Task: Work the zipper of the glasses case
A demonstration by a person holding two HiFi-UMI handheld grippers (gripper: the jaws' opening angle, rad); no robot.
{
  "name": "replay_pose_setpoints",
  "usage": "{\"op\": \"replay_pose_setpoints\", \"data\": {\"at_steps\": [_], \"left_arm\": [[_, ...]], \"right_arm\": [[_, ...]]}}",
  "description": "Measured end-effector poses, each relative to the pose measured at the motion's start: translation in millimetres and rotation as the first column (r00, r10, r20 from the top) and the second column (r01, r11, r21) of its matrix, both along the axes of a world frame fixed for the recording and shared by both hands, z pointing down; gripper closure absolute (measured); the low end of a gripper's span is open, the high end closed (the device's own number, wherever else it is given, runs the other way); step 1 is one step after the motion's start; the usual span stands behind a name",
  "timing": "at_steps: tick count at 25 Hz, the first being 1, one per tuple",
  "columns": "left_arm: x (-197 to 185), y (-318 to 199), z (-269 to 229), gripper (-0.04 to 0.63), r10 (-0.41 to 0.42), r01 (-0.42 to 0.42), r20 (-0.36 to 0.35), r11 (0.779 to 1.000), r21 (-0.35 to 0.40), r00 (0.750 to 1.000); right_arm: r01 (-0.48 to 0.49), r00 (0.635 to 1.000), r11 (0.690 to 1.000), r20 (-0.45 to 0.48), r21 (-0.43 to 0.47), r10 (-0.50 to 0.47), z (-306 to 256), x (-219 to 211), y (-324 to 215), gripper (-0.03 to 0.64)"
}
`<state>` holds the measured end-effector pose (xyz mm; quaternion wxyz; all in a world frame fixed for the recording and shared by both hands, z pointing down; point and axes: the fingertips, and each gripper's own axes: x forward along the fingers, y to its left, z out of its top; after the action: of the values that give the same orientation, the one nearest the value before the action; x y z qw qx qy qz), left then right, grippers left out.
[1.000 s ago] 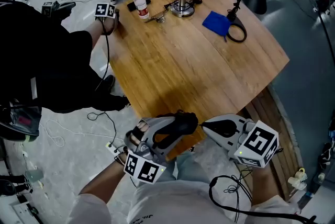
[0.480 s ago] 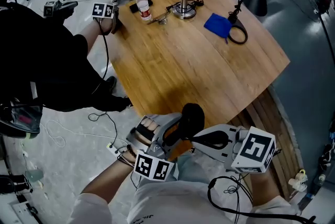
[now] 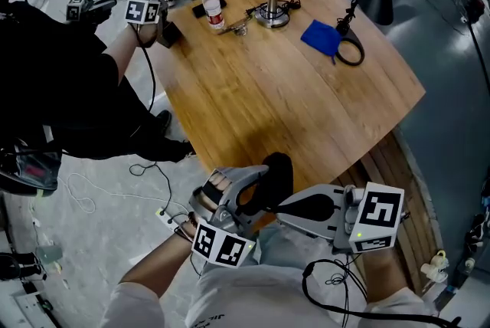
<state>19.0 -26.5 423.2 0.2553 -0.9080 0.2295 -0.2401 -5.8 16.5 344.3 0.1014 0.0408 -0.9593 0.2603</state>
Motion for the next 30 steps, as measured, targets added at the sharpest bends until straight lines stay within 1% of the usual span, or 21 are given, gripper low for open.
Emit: {"op": "replay_pose_setpoints", "data": {"at_steps": [2,5,7,9,11,13,16,19,21,23,26,28,30], "left_arm": [[-2.4,-0.5,-0.3,0.351,0.008,-0.008,0.005,1.000,-0.003,1.000],[-4.8,-2.1,2.2,0.357,0.017,-0.018,0.050,1.000,0.015,0.999],[-1.6,-2.9,-0.2,0.353,0.011,-0.012,0.048,1.000,0.018,0.999],[5.6,-1.2,-3.2,0.348,0.010,-0.010,0.003,1.000,-0.014,1.000],[9.1,0.9,-5.4,0.318,0.013,-0.017,-0.066,0.998,-0.061,0.998],[7.2,1.4,-9.0,0.299,0.013,-0.022,-0.117,0.997,-0.079,0.993],[4.4,-1.5,-14.7,0.296,0.000,-0.013,-0.152,0.997,-0.083,0.988],[1.9,-6.8,-16.1,0.307,-0.020,0.004,-0.157,0.995,-0.099,0.987],[0.2,-8.9,-15.1,0.332,-0.025,0.009,-0.152,0.994,-0.105,0.988],[-2.4,-8.9,-12.3,0.344,-0.019,0.006,-0.132,0.995,-0.097,0.991],[-9.5,-6.3,-4.6,0.357,-0.006,0.002,-0.058,0.997,-0.072,0.998],[-13.0,-3.8,1.5,0.362,0.000,-0.001,-0.009,0.998,-0.060,1.000],[-14.5,-0.6,6.6,0.366,0.010,-0.009,0.022,0.999,-0.051,1.000]], "right_arm": [[-0.006,1.000,1.000,-0.001,-0.003,0.006,-1.2,1.7,-2.2,0.617],[-0.011,0.999,0.999,-0.052,0.030,0.012,-1.4,5.6,-3.0,0.617],[-0.009,0.999,1.000,-0.038,0.017,0.009,-3.6,5.0,-2.5,0.617],[-0.021,0.999,0.999,0.024,-0.026,0.022,-7.2,2.8,-4.6,0.617],[-0.050,0.994,0.996,0.096,-0.076,0.058,-11.3,2.8,-10.5,0.617],[-0.064,0.983,0.989,0.161,-0.132,0.085,-15.4,4.6,-16.0,0.617],[-0.038,0.974,0.981,0.214,-0.191,0.079,-17.3,4.0,-15.1,0.617],[-0.021,0.975,0.979,0.211,-0.203,0.065,-14.5,-1.2,-12.0,0.617],[-0.031,0.980,0.982,0.189,-0.184,0.066,-14.1,-2.6,-12.9,0.617],[-0.053,0.989,0.989,0.128,-0.141,0.071,-13.8,1.9,-16.0,0.617],[-0.057,0.998,0.994,0.004,-0.090,0.058,-13.2,11.7,-17.8,0.617],[-0.050,0.996,0.997,-0.082,-0.064,0.044,-10.2,15.3,-17.2,0.617],[-0.038,0.989,0.998,-0.146,-0.053,0.030,-5.2,17.1,-17.2,0.617]]}}
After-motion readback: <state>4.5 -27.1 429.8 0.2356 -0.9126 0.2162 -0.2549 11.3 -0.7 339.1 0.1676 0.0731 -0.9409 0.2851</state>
